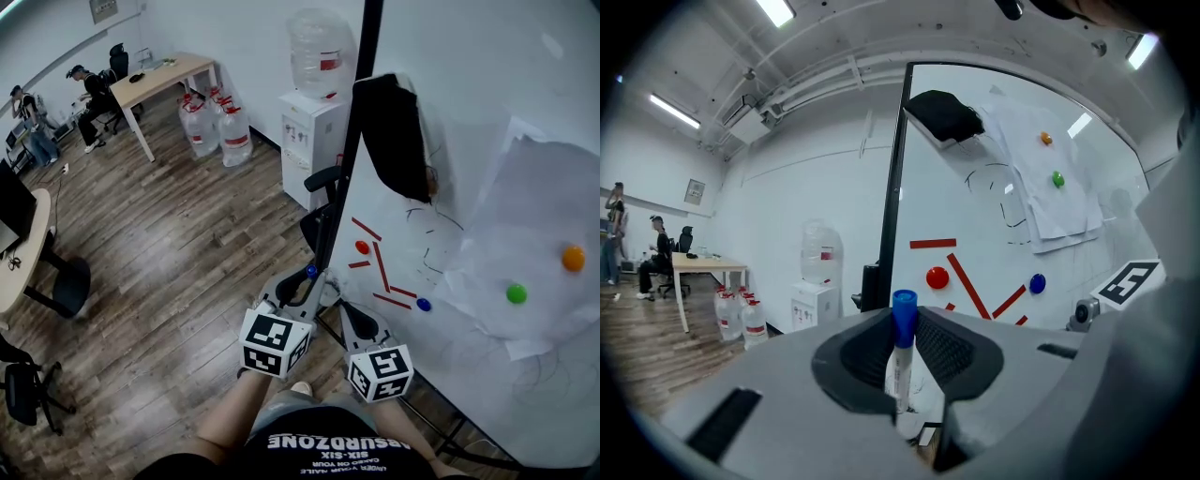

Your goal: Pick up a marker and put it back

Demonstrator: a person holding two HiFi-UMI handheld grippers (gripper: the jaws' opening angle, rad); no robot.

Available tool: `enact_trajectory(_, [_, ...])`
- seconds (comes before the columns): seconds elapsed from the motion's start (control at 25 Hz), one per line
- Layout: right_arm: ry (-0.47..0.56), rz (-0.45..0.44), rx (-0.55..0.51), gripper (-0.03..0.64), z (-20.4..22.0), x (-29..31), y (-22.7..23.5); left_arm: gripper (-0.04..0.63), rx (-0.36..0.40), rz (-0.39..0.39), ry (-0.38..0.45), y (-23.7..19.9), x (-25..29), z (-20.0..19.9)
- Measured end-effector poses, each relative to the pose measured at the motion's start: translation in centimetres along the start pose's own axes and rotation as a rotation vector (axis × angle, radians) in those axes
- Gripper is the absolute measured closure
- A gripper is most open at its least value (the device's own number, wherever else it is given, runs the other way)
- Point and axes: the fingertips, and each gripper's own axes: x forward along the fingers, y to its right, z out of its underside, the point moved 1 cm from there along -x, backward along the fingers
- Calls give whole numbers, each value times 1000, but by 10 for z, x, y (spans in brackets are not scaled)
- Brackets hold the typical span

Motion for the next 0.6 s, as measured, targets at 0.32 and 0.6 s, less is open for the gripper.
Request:
enact_trajectory(0.32, [-3, -31, -9, 618, -1, 8, -10, 517, -9, -49, 0, -17, -14, 3])
enact_trajectory(0.6, [-6, -59, -12, 618, 0, 12, -15, 517, -11, -98, -7, -28, -24, 6])
